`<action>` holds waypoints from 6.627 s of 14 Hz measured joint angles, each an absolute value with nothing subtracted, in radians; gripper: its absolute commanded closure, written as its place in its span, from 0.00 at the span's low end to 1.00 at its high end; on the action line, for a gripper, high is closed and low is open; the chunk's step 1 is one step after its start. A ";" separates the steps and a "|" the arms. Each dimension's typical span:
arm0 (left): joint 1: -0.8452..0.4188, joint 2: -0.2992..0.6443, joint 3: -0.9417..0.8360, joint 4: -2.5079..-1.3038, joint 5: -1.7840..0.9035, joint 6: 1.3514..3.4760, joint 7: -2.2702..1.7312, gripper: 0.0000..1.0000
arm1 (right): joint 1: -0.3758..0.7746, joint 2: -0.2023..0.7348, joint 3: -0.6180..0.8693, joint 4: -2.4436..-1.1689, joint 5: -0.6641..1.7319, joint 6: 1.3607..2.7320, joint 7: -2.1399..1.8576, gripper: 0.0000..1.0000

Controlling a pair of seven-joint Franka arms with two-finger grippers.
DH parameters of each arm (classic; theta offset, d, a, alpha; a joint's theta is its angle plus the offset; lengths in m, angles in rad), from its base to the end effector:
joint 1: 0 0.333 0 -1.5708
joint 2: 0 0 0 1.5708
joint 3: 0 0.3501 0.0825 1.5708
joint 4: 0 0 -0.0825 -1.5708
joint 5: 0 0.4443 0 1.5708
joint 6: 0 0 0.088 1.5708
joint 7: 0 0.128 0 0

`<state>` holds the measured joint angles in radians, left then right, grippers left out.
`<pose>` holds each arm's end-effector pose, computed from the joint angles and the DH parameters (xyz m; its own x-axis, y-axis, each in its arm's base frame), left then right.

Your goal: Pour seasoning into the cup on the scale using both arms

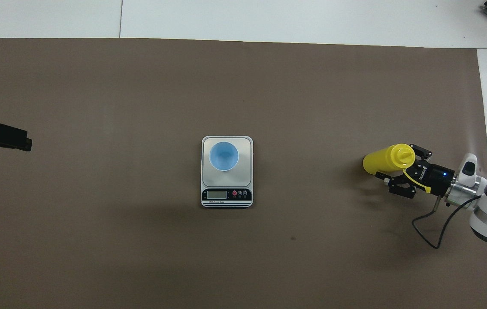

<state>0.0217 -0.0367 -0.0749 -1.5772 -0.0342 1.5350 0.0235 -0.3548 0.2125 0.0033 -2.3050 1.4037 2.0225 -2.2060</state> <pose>0.5974 -0.0371 0.6533 0.9970 -0.0778 -0.0048 -0.0776 -0.9965 0.0315 0.5421 -0.1182 0.2285 0.4129 0.2625 0.8721 0.8023 -0.5581 -0.2118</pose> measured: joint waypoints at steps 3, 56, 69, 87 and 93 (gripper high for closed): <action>0.022 -0.037 -0.075 -1.578 -0.035 1.535 0.023 0.00 | -0.354 0.213 0.022 -2.293 1.416 2.022 -2.206 0.00; 0.022 -0.037 -0.066 -1.579 -0.035 1.535 0.023 0.00 | 0.323 0.248 0.212 -1.842 -0.619 2.337 -0.866 1.00; 0.022 -0.037 -0.066 -1.579 -0.035 1.535 0.023 0.00 | 0.427 0.250 0.211 -1.837 -0.888 2.151 -0.729 1.00; 0.022 -0.037 -0.066 -1.579 -0.035 1.535 0.023 0.00 | 0.534 0.364 0.211 -1.715 -0.993 1.881 -0.564 1.00; 0.022 -0.037 -0.066 -1.579 -0.035 1.535 0.023 0.00 | 0.533 0.373 0.210 -1.715 -0.993 1.881 -0.557 1.00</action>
